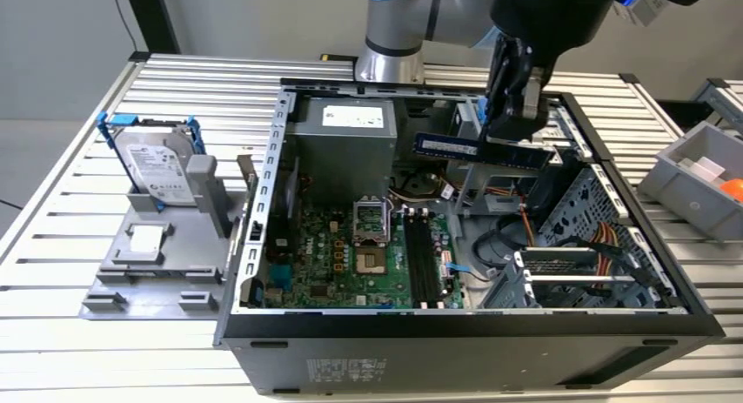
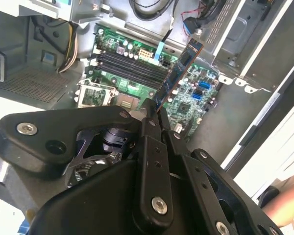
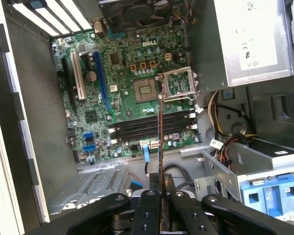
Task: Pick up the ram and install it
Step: 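Pick up the ram and move it above insertion slot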
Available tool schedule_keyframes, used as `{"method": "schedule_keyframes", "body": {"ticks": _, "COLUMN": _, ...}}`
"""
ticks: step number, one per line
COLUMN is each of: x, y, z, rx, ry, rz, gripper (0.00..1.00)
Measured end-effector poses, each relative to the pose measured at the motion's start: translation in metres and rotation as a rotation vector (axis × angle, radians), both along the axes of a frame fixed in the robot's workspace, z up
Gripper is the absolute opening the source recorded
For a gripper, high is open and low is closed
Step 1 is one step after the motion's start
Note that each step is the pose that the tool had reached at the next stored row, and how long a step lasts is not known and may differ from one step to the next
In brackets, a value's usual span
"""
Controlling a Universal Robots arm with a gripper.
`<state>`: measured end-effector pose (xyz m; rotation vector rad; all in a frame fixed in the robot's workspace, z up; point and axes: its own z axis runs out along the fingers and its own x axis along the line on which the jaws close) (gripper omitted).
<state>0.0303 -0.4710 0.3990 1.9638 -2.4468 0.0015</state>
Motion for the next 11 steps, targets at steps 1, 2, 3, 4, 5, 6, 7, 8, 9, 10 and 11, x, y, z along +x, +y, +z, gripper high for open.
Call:
{"method": "schedule_keyframes", "body": {"ticks": 1, "x": 0.0000, "y": 0.0000, "z": 0.0000, "rx": 0.0000, "ry": 0.0000, "rz": -0.007, "gripper": 0.00}}
{"method": "schedule_keyframes", "body": {"ticks": 2, "x": 0.0000, "y": 0.0000, "z": 0.0000, "rx": 0.0001, "ry": 0.0000, "rz": -0.014, "gripper": 0.00}}
{"method": "schedule_keyframes", "body": {"ticks": 3, "x": 0.0000, "y": 0.0000, "z": 0.0000, "rx": 0.0001, "ry": 0.0000, "rz": -0.021, "gripper": 0.00}}
{"method": "schedule_keyframes", "body": {"ticks": 4, "x": 0.0000, "y": 0.0000, "z": 0.0000, "rx": 0.0000, "ry": 0.0000, "rz": -0.029, "gripper": 0.00}}
{"method": "schedule_keyframes", "body": {"ticks": 5, "x": 0.0000, "y": 0.0000, "z": 0.0000, "rx": 0.0001, "ry": 0.0000, "rz": -0.038, "gripper": 0.00}}
{"method": "schedule_keyframes", "body": {"ticks": 6, "x": 0.0000, "y": 0.0000, "z": 0.0000, "rx": 0.0001, "ry": 0.0000, "rz": -0.047, "gripper": 0.00}}
{"method": "schedule_keyframes", "body": {"ticks": 7, "x": 0.0000, "y": 0.0000, "z": 0.0000, "rx": 0.0000, "ry": 0.0000, "rz": -0.055, "gripper": 0.00}}
{"method": "schedule_keyframes", "body": {"ticks": 8, "x": 0.0000, "y": 0.0000, "z": 0.0000, "rx": 0.0000, "ry": 0.0000, "rz": -0.064, "gripper": 0.00}}
{"method": "schedule_keyframes", "body": {"ticks": 9, "x": 0.0000, "y": 0.0000, "z": 0.0000, "rx": -0.0001, "ry": 0.0000, "rz": -0.073, "gripper": 0.00}}
{"method": "schedule_keyframes", "body": {"ticks": 10, "x": 0.0000, "y": 0.0000, "z": 0.0001, "rx": -0.0001, "ry": 0.0000, "rz": -0.082, "gripper": 0.00}}
{"method": "schedule_keyframes", "body": {"ticks": 11, "x": 0.0000, "y": 0.0000, "z": 0.0000, "rx": 0.0000, "ry": 0.0000, "rz": -0.090, "gripper": 0.00}}
